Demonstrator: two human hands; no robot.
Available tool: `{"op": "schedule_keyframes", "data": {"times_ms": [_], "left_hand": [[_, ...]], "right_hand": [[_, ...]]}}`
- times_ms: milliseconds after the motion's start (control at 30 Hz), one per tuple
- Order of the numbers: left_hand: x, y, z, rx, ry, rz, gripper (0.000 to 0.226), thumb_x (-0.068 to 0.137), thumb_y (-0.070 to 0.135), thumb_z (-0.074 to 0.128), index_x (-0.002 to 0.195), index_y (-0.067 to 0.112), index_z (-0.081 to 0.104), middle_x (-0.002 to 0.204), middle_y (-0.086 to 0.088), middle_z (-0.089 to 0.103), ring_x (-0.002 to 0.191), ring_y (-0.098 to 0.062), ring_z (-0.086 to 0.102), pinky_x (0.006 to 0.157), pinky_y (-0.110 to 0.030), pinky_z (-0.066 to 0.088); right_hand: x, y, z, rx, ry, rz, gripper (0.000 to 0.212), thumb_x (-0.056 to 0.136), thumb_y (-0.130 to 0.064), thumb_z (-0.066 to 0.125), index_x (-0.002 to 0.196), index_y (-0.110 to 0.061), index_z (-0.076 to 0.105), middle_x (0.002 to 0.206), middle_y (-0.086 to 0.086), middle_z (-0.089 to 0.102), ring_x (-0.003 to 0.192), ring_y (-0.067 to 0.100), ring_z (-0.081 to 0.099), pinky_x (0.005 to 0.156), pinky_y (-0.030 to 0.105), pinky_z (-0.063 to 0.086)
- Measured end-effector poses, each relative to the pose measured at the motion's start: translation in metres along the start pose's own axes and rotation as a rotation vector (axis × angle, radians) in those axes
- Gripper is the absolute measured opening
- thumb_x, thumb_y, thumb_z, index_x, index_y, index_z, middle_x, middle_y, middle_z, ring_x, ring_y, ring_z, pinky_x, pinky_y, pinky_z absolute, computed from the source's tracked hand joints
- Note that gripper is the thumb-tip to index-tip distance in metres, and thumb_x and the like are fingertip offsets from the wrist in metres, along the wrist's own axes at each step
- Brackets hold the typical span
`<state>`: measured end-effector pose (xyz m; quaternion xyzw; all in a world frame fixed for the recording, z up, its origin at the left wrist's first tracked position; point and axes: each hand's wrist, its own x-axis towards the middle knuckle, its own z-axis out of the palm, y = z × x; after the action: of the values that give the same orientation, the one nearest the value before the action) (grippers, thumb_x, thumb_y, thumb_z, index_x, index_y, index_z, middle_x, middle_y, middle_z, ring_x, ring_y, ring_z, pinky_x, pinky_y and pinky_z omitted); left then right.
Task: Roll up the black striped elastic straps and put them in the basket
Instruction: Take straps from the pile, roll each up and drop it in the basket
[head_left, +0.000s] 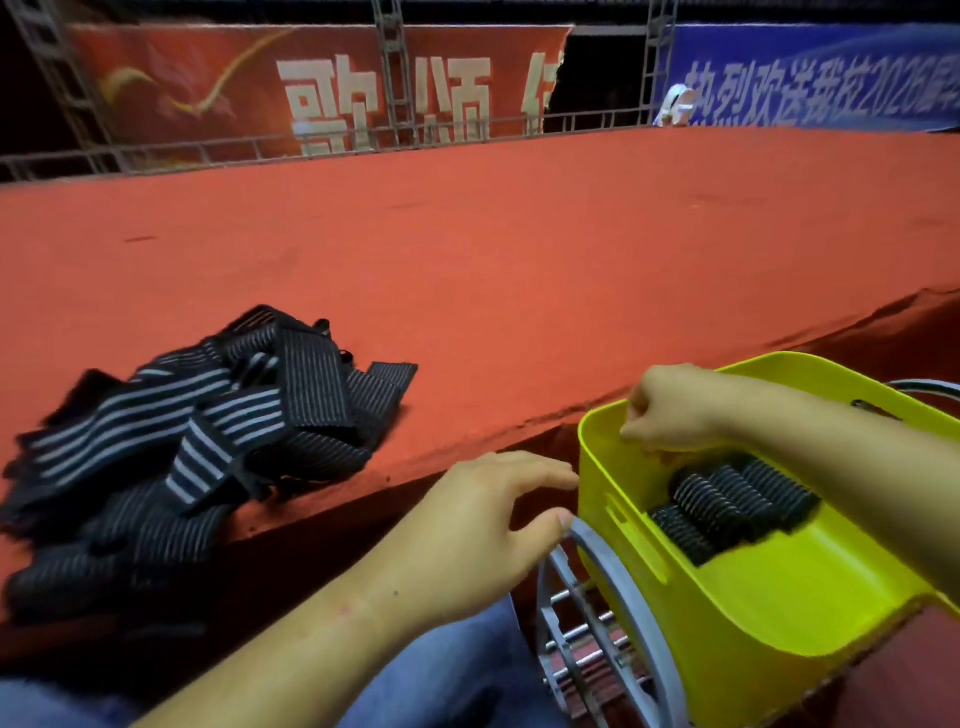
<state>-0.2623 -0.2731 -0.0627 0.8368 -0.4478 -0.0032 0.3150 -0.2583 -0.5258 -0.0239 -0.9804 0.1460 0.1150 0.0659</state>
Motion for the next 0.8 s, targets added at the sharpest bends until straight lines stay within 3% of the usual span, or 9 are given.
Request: {"op": "schedule_keyframes", "data": {"times_ms": [100,267,400,533,633,800], "left_hand": [[-0.019,-0.016,-0.012,-0.014,0.060,-0.052,0.031,0.098,0.033,0.065,0.129,0.033,0.070,0.133,0.025,0.064,0.125,0.011,0.052,0.107,-0.013,0.039],[-0.051,-0.047,-0.033,-0.049,0.180,-0.174,0.026,0.096,0.029,0.069,0.121,0.032,0.075,0.122,0.025,0.070,0.119,0.013,0.056,0.104,-0.014,0.042],[-0.078,-0.069,-0.058,-0.029,0.256,-0.244,0.025,0.096,0.028,0.069,0.120,0.031,0.075,0.118,0.024,0.071,0.116,0.014,0.058,0.105,-0.015,0.043],[-0.109,-0.094,-0.078,0.002,0.292,-0.307,0.025,0.096,0.028,0.069,0.120,0.031,0.075,0.117,0.023,0.072,0.113,0.013,0.060,0.103,-0.015,0.045],[-0.132,-0.116,-0.092,0.037,0.302,-0.363,0.026,0.096,0.029,0.070,0.121,0.029,0.075,0.116,0.021,0.072,0.111,0.012,0.061,0.100,-0.009,0.043],[-0.164,-0.148,-0.107,0.090,0.350,-0.468,0.024,0.095,0.031,0.070,0.119,0.031,0.074,0.117,0.023,0.071,0.109,0.015,0.058,0.094,0.002,0.034]], "right_hand": [[-0.010,-0.031,-0.019,0.101,0.039,-0.074,0.030,0.094,-0.028,0.060,0.073,-0.013,0.074,0.067,0.001,0.077,0.064,0.015,0.075,0.058,0.020,0.051],[-0.026,-0.095,-0.030,0.270,0.129,-0.240,0.023,0.090,-0.027,0.061,0.074,-0.014,0.071,0.057,-0.002,0.073,0.047,0.003,0.059,0.051,0.022,0.044],[-0.027,-0.160,-0.009,0.345,0.130,-0.397,0.018,0.090,-0.024,0.063,0.076,-0.015,0.070,0.057,-0.002,0.072,0.046,-0.002,0.059,0.048,0.013,0.040],[-0.018,-0.215,0.021,0.447,0.110,-0.485,0.012,0.090,-0.027,0.066,0.081,-0.021,0.069,0.060,-0.004,0.073,0.061,0.006,0.071,0.064,0.024,0.053],[0.000,-0.247,0.046,0.549,0.088,-0.478,0.008,0.089,-0.030,0.072,0.095,-0.025,0.068,0.079,-0.006,0.076,0.074,0.014,0.076,0.073,0.028,0.057],[0.044,-0.270,0.082,0.527,0.216,-0.357,0.058,0.088,-0.034,0.079,0.140,-0.019,0.057,0.131,0.007,0.064,0.123,0.025,0.060,0.095,0.026,0.042]]}}
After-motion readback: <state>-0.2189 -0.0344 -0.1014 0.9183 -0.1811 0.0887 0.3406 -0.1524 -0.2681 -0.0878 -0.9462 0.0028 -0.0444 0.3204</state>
